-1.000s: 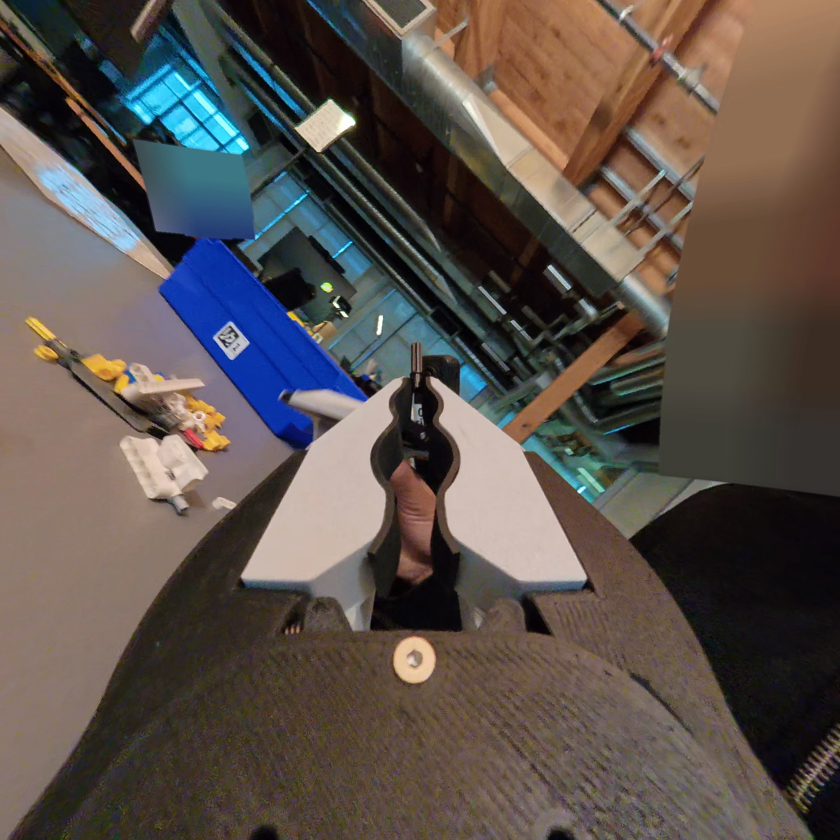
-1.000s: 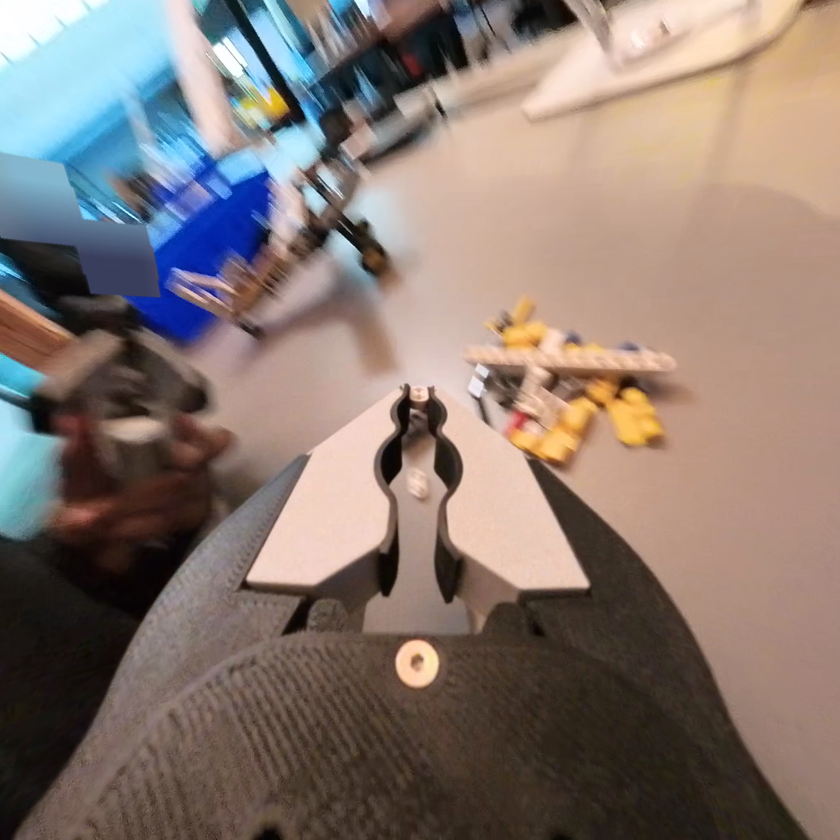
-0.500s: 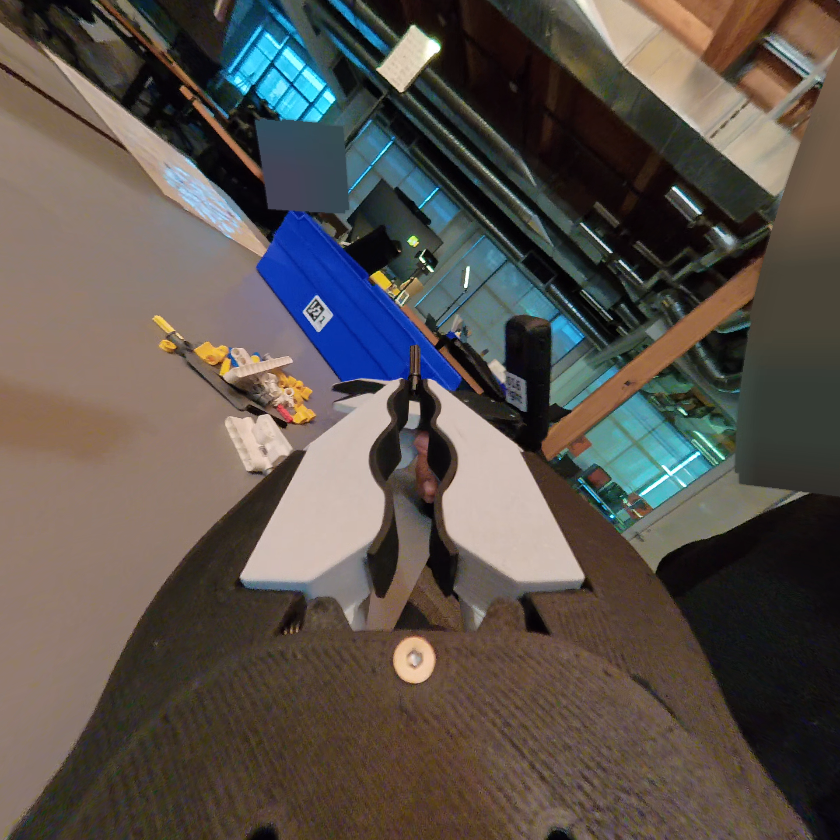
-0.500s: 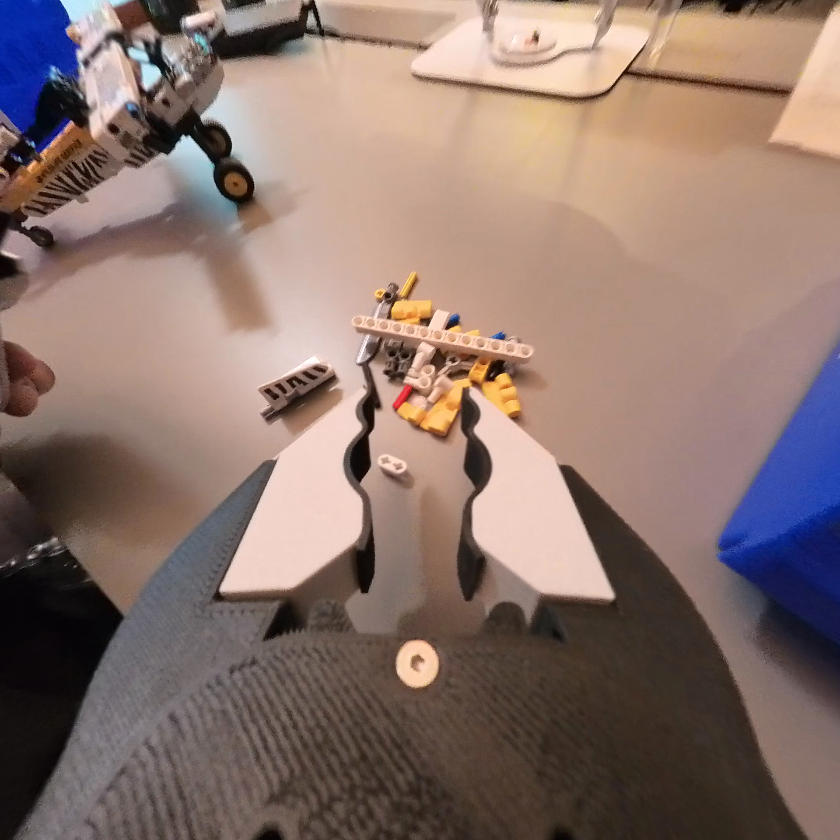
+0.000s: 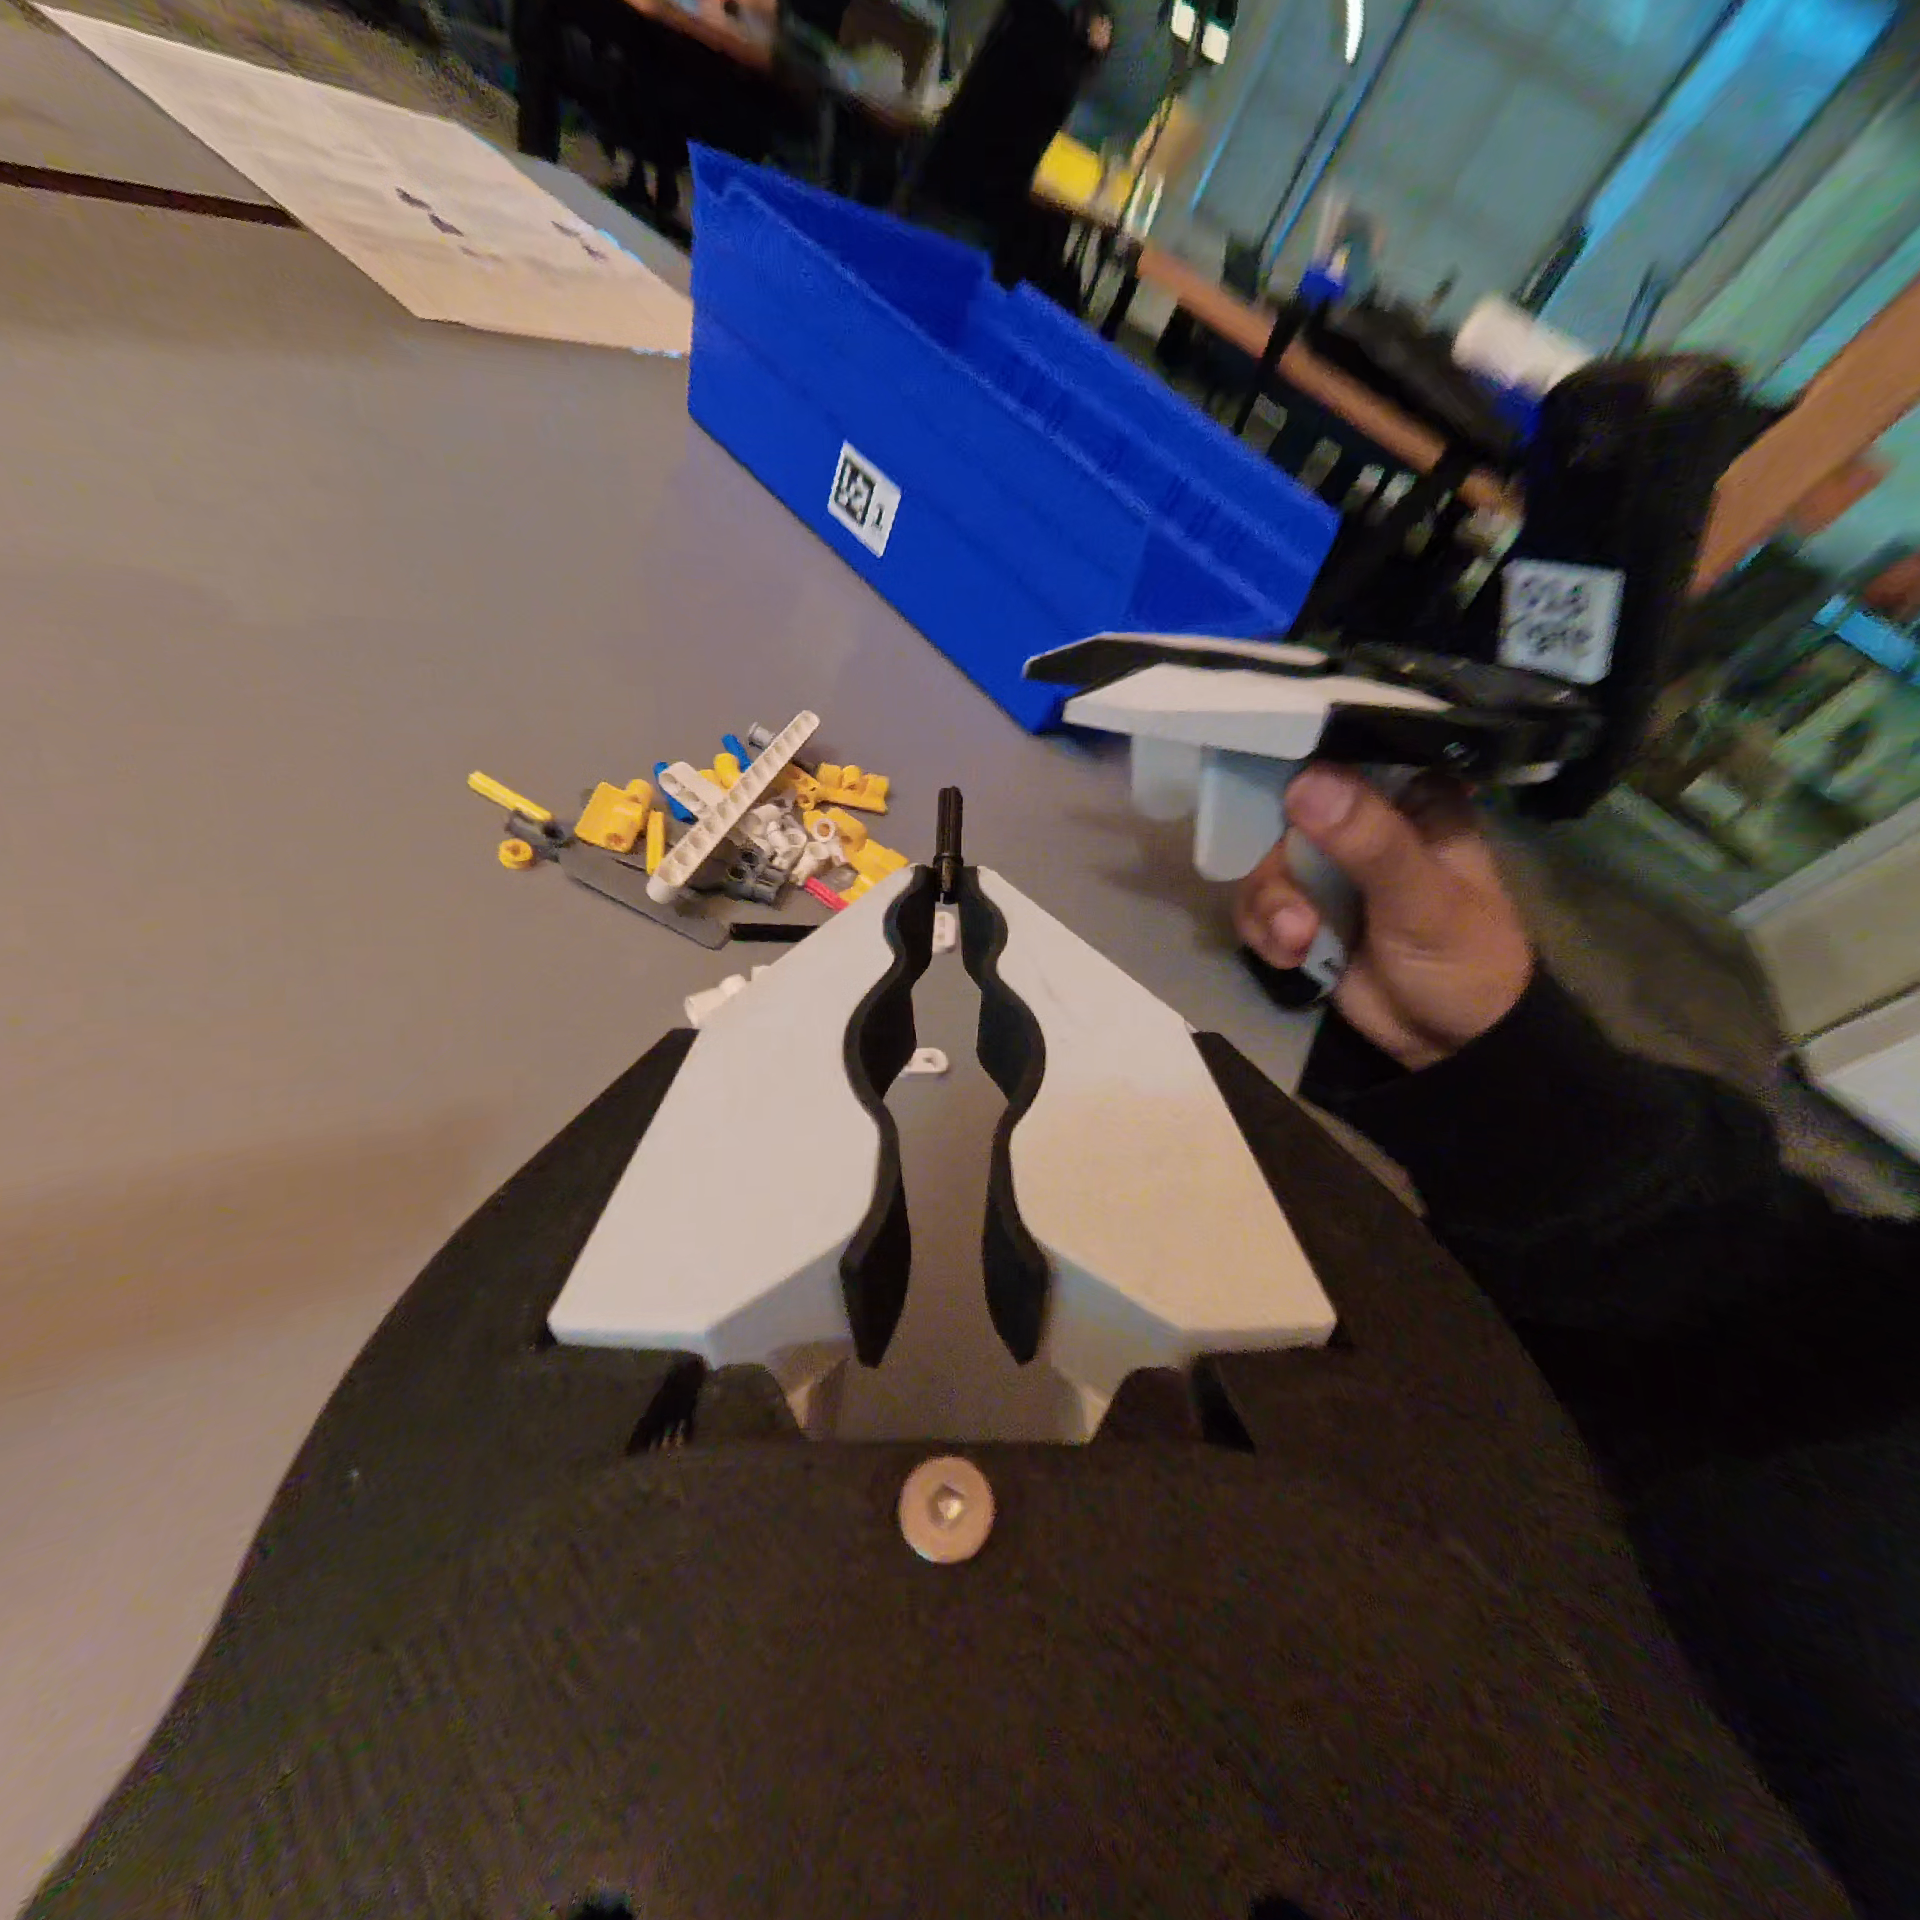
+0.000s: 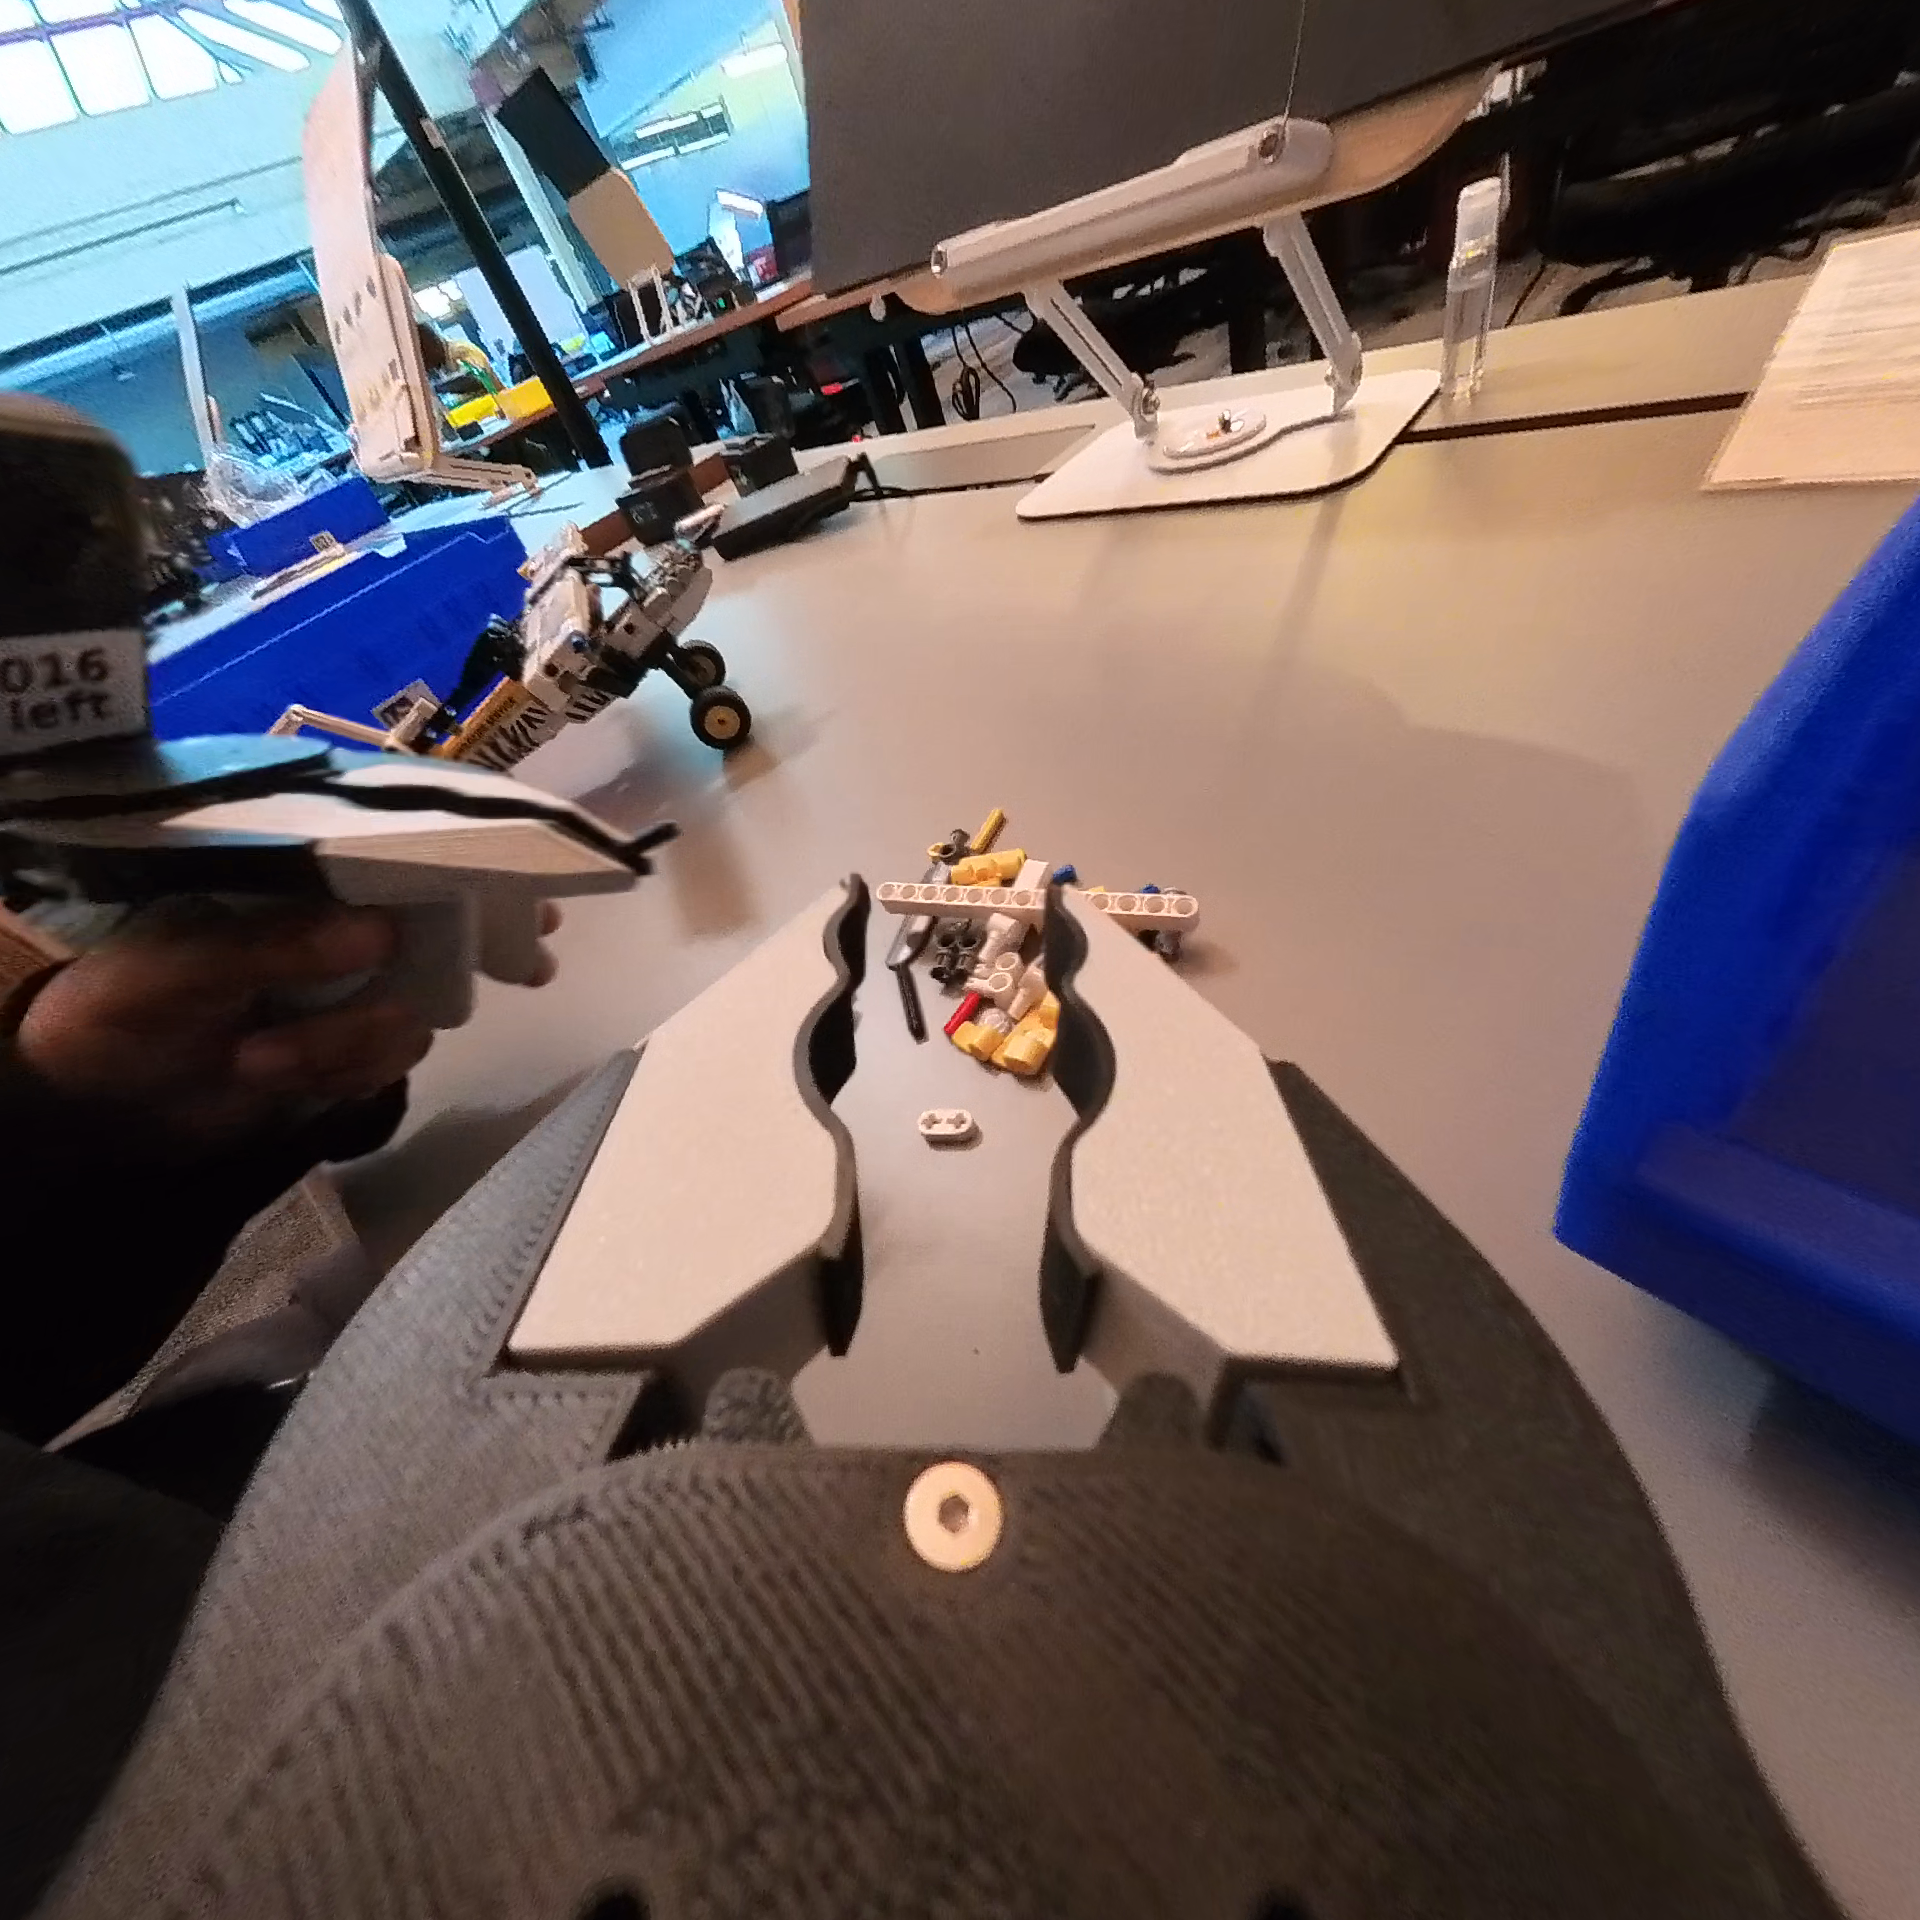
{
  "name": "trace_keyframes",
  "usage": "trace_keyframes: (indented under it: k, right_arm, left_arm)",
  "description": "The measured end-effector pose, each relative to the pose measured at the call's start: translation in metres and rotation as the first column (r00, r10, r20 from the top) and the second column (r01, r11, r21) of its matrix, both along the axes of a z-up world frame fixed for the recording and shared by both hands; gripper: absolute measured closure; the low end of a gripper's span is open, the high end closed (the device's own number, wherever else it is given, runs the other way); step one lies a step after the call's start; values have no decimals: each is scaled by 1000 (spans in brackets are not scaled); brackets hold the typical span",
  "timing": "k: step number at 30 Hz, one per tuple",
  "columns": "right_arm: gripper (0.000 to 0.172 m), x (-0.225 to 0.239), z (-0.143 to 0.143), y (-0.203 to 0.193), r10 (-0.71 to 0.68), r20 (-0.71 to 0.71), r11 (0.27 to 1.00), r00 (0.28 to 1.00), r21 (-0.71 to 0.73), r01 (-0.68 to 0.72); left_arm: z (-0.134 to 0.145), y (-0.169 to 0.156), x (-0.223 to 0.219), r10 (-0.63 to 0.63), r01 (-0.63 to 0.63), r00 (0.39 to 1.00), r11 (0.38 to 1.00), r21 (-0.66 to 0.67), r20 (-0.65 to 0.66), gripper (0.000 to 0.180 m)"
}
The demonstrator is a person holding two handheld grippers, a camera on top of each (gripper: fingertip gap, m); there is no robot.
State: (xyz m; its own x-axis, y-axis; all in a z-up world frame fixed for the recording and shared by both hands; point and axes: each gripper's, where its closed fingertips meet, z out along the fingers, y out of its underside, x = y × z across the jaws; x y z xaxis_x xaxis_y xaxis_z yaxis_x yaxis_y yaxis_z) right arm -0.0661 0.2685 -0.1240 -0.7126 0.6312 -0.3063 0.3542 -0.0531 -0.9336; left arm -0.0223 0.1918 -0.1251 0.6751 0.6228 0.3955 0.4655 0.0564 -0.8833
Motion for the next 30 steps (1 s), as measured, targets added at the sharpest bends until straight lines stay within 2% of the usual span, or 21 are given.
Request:
trace_keyframes:
  k: [3,6,8,12,17,22,26,28,30]
  right_arm:
    - [149,4,8,2,-9,-65,1000,998,-19,8]
    - [153,10,20,4,-28,-155,999,988,-42,22]
    - [154,14,22,3,-24,-188,999,982,-41,16]
    - [154,18,32,6,-53,-273,997,961,-62,38]
    - [163,26,47,11,-95,-407,992,908,-113,53]
    - [162,26,45,8,-83,-408,994,909,-95,48]
    - [162,27,46,8,-85,-416,994,905,-97,49]
    - [161,27,47,9,-89,-420,993,903,-105,49]
    - [161,26,47,11,-92,-416,992,904,-117,47]
  left_arm:
    - [-13,12,-19,-48,48,999,984,-174,8,178]
    - [-35,23,-34,-113,123,992,929,-349,50,178]
    - [-40,29,-45,-133,138,990,906,-401,41,178]
    - [-42,44,-53,-206,206,978,890,-406,43,178]
    - [-52,56,-59,-250,261,965,860,-438,83,178]
    - [-56,72,-66,-272,297,954,834,-465,121,177]
    - [-63,80,-62,-288,338,941,814,-472,176,166]
    - [-61,77,-63,-280,322,947,818,-477,159,166]
    - [-50,72,-66,-261,284,958,847,-450,114,167]
